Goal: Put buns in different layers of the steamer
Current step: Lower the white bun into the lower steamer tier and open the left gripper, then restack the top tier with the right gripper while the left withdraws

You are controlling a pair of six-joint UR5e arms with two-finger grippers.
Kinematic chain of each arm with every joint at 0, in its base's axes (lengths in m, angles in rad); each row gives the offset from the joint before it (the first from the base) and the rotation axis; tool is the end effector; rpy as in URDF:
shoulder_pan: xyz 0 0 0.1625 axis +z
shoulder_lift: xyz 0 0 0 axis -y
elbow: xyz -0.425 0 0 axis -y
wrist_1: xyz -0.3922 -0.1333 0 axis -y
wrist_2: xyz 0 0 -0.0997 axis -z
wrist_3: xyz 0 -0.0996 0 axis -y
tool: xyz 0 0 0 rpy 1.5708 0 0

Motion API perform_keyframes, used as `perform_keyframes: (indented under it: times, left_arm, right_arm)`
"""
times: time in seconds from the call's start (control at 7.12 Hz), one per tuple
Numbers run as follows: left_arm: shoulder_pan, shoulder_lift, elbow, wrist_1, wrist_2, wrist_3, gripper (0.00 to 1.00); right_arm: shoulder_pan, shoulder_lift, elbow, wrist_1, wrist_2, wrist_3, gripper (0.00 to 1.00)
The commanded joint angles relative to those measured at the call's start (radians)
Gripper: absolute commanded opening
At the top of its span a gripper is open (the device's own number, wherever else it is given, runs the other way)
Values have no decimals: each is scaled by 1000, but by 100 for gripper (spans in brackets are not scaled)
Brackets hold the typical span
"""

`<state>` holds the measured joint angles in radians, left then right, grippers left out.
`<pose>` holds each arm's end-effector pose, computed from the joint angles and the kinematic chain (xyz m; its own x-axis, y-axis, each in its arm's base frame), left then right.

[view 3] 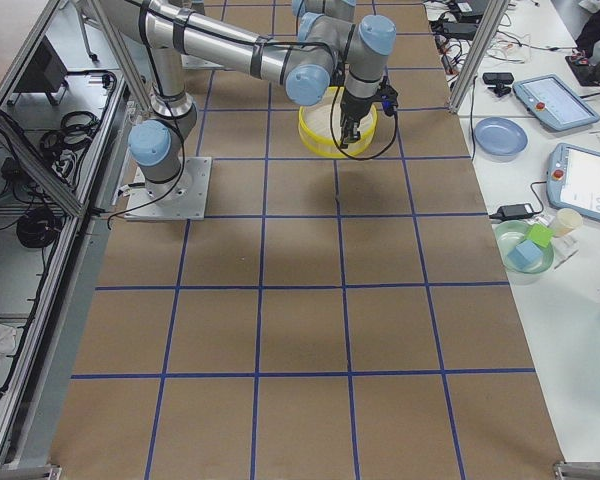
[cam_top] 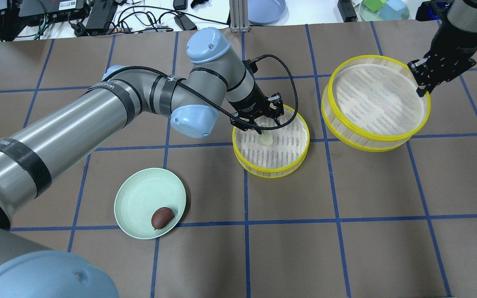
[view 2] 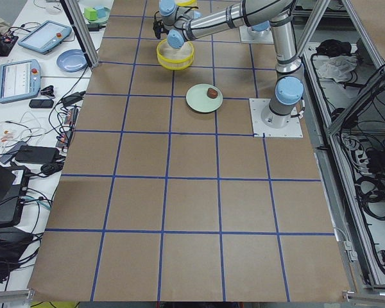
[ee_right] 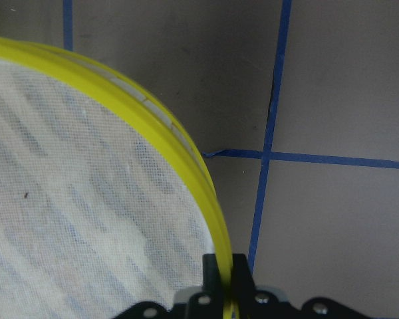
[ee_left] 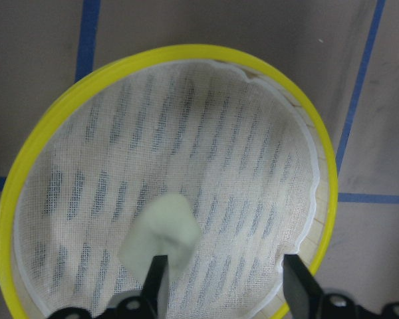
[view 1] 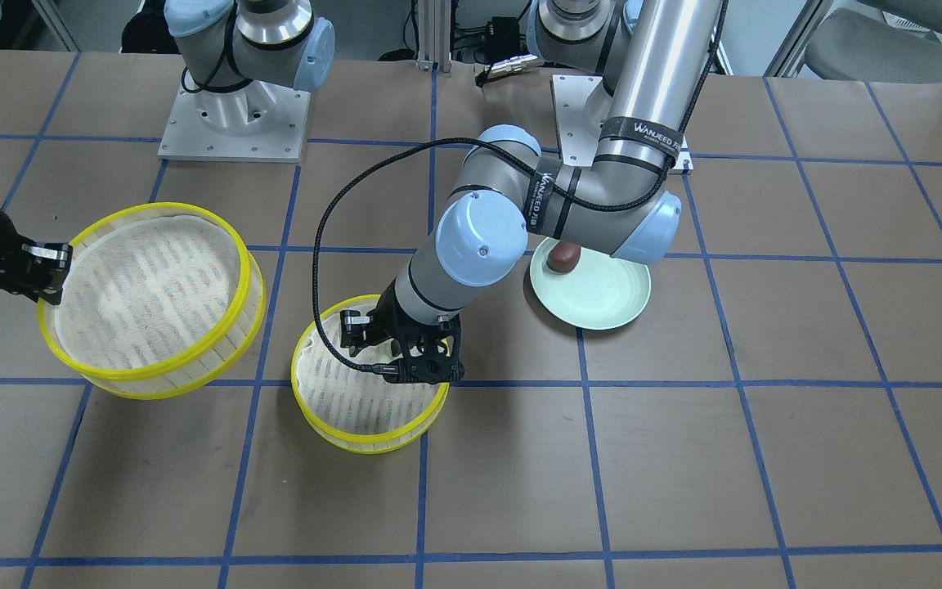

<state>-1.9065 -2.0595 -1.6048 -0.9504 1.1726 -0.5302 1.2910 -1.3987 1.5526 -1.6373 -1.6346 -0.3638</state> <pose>-0.3756 -0.5548 0.2603 -0.9059 -0.1824 0.3822 -0.1510 0.9823 0.1110 -0.0301 -0.5646 0.4134 -0.9957 -0.0881 0.0283 -0.0847 0.9909 0.1042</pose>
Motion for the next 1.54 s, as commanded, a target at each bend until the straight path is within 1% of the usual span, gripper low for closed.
perform_keyframes:
  times: [0.0, 0.14, 0.28, 0.42, 0.56, 0.7, 0.84, 1.12, 1.26, 1.4]
  left_arm:
    - [0, 5, 8, -4, 13, 1, 100]
    - [1, 36, 8, -39, 104, 28, 100]
    - [33, 65, 8, -153, 231, 150, 100]
    - [70, 102, -10, -235, 348, 253, 100]
    - [102, 137, -14, -319, 401, 289, 100]
    - [137, 169, -15, -400, 436, 335, 100]
    - [168, 200, -52, -469, 490, 423, 100]
    - [228, 255, -183, -501, 495, 438, 100]
    - [247, 260, -237, -513, 493, 443, 100]
    - [268, 259, -282, -584, 483, 431, 100]
  right_arm:
    - [4, 0, 3, 1, 1, 5, 0]
    - [8, 0, 3, 2, 4, 8, 0]
    - [22, 0, 15, 1, 8, 11, 0]
    - [68, 0, 27, -1, 36, 110, 0]
    - [133, 3, 29, -6, 33, 191, 0]
    - [216, 12, 33, -7, 29, 285, 0]
    - [293, 24, 47, -21, 30, 404, 0]
    - [414, 113, 52, -134, 25, 535, 0]
    - [424, 169, 50, -195, 22, 548, 0]
    - [424, 206, 52, -225, 4, 548, 0]
